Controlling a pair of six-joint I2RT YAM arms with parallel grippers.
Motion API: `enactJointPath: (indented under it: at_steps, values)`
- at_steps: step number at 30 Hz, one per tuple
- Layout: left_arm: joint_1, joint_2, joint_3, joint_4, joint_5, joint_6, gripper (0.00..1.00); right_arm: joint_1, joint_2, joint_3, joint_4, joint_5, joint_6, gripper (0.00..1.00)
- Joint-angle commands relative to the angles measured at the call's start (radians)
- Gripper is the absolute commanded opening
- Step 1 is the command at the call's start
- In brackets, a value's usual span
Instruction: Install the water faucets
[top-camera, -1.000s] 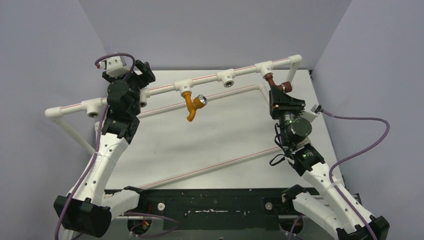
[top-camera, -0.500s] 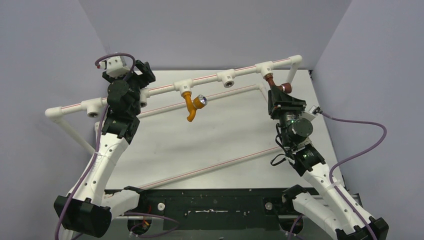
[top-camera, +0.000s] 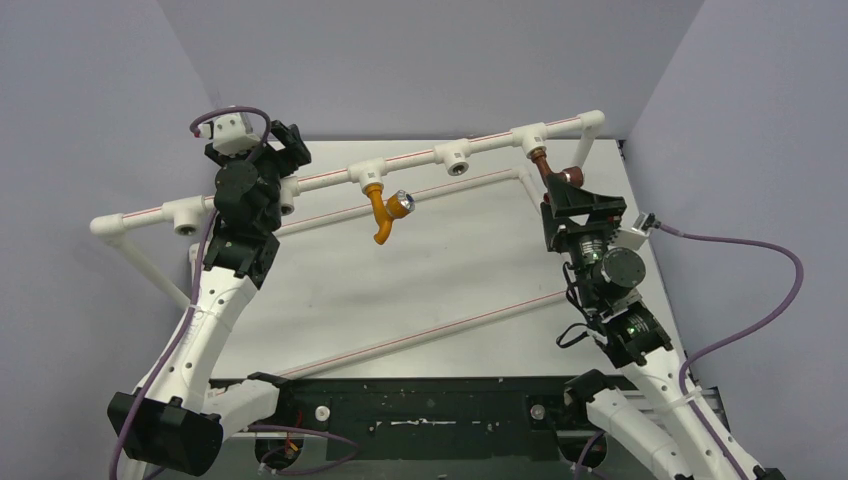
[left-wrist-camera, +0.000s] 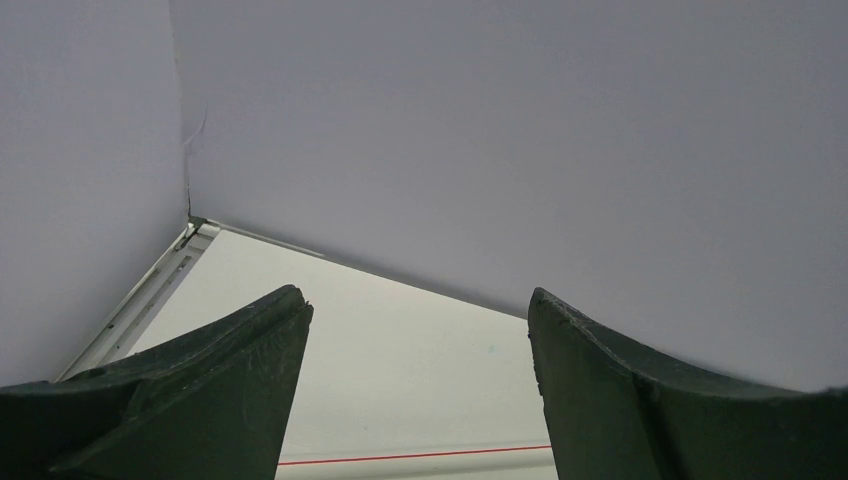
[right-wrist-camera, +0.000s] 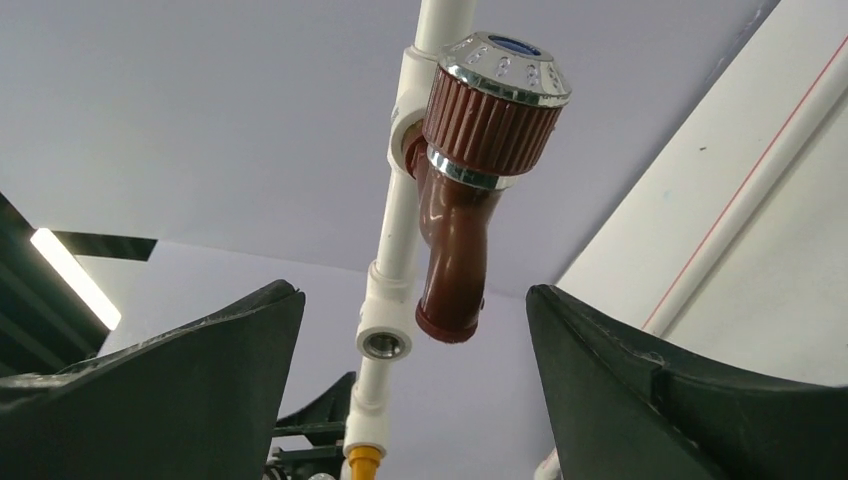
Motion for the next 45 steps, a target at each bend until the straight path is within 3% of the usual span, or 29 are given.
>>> enactJointPath:
  at_steps: [1, 10, 21, 28, 32, 38, 45]
  values:
    - [-0.019, 0.042, -0.079, -0.271, 0.031, -0.004, 0.78, -0.002, -0.065, 0.062, -0.124, -0.007, -0.157, 0.86]
    - [-0.019, 0.042, -0.080, -0.271, 0.030, -0.004, 0.77, -0.002, -0.108, 0.144, -0.306, 0.034, -0.474, 0.89]
    - [-0.019, 0.047, -0.079, -0.271, 0.032, -0.004, 0.78, -0.002, -0.103, 0.214, -0.206, -0.035, -1.210, 0.96]
    - [-0.019, 0.049, -0.080, -0.271, 0.036, -0.004, 0.78, 0.002, -0.070, 0.249, -0.205, -0.157, -1.678, 0.92]
    - [-0.019, 0.050, -0.078, -0.271, 0.036, -0.005, 0.78, 0.089, -0.049, 0.298, -0.282, -0.202, -1.991, 0.92]
    - [-0.019, 0.051, -0.078, -0.272, 0.038, -0.006, 0.78, 0.211, 0.027, 0.361, -0.438, -0.201, -2.290, 0.92]
    - [-0.019, 0.052, -0.078, -0.271, 0.037, -0.006, 0.78, 0.272, 0.059, 0.252, -0.305, -0.033, -2.591, 0.93]
